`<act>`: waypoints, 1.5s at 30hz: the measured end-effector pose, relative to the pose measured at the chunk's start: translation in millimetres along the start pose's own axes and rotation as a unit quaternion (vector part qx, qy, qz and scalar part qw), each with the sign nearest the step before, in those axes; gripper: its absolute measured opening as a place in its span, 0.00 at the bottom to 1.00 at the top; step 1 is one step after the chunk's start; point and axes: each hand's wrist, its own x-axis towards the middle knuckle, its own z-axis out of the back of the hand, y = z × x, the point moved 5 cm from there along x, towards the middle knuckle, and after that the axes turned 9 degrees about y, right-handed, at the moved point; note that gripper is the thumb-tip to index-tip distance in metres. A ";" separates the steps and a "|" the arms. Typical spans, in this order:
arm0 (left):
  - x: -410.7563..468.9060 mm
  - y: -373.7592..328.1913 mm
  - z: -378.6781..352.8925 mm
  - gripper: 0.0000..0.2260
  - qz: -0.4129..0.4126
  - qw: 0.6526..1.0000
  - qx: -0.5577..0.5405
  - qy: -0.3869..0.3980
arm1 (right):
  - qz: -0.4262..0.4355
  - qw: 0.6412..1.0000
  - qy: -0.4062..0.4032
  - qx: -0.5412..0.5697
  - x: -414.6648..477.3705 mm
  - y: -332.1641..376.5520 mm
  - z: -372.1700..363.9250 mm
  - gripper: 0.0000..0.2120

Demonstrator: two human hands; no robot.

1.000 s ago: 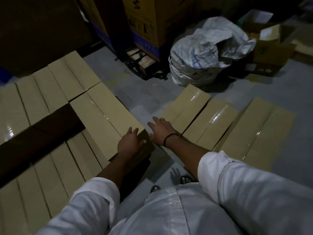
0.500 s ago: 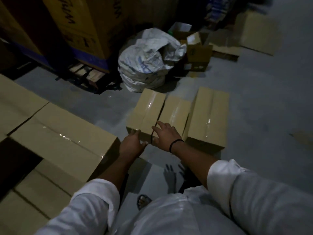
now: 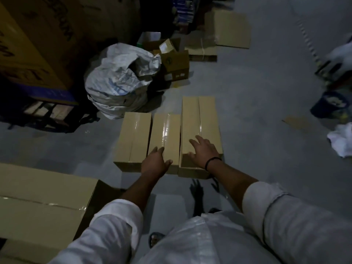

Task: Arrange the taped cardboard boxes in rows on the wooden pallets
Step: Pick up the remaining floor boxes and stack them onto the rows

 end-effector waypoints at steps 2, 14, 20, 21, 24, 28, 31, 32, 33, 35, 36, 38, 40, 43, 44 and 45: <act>9.4 -15.4 -5.0 0.34 -0.002 1.000 0.014 0.011 | -0.012 1.000 -0.002 0.018 1.8 -21.7 2.3 0.28; 72.3 -125.3 -23.6 0.32 -0.018 1.000 0.012 -0.001 | -0.087 0.988 0.021 0.126 13.6 -163.5 16.6 0.33; 92.9 -152.1 -33.4 0.30 -0.014 1.000 0.009 0.001 | -0.092 0.986 0.045 0.135 25.0 -201.1 22.3 0.33; 96.6 -153.8 -33.5 0.29 -0.013 1.000 0.005 0.003 | -0.090 0.986 0.049 0.134 29.4 -204.1 24.7 0.33; 114.0 -156.3 -35.1 0.29 -0.016 1.000 0.011 0.018 | -0.087 0.985 0.056 0.135 46.5 -210.7 31.4 0.34; 141.6 -158.1 -31.5 0.28 -0.022 0.999 0.019 0.022 | -0.084 0.985 0.058 0.139 68.3 -213.6 37.8 0.34; 169.5 -158.1 -28.3 0.28 -0.018 0.999 0.011 0.032 | -0.090 0.985 0.071 0.132 86.0 -219.2 42.0 0.34; 179.8 -157.7 -28.0 0.29 -0.019 0.999 0.010 0.039 | -0.092 0.984 0.077 0.129 92.5 -221.4 43.7 0.34; 190.2 -157.9 -27.2 0.29 -0.022 0.999 0.010 0.044 | -0.094 0.984 0.082 0.125 99.4 -223.9 46.0 0.35; 210.1 -157.6 -25.1 0.29 -0.025 0.998 0.014 0.055 | -0.098 0.984 0.092 0.117 114.2 -228.6 51.1 0.35; 220.3 -156.5 -24.5 0.29 -0.026 0.998 0.017 0.061 | -0.100 0.984 0.097 0.113 122.5 -231.1 53.7 0.36; 239.4 -153.3 -24.5 0.28 -0.029 0.997 0.020 0.072 | -0.106 0.982 0.107 0.110 140.9 -235.8 57.7 0.36; 258.2 -149.2 -24.3 0.27 -0.042 0.997 0.020 0.068 | -0.117 0.981 0.115 0.108 161.5 -238.1 60.2 0.36; 287.1 -143.6 -23.2 0.25 -0.068 0.996 0.041 0.050 | -0.125 0.980 0.123 0.095 196.0 -237.3 56.8 0.36; 297.3 -141.0 -24.8 0.25 -0.074 0.995 0.055 0.049 | -0.128 0.979 0.125 0.093 206.8 -236.8 54.2 0.36; 306.6 -137.9 -26.5 0.25 -0.073 0.993 0.072 0.052 | -0.132 0.978 0.129 0.093 216.7 -236.0 50.8 0.36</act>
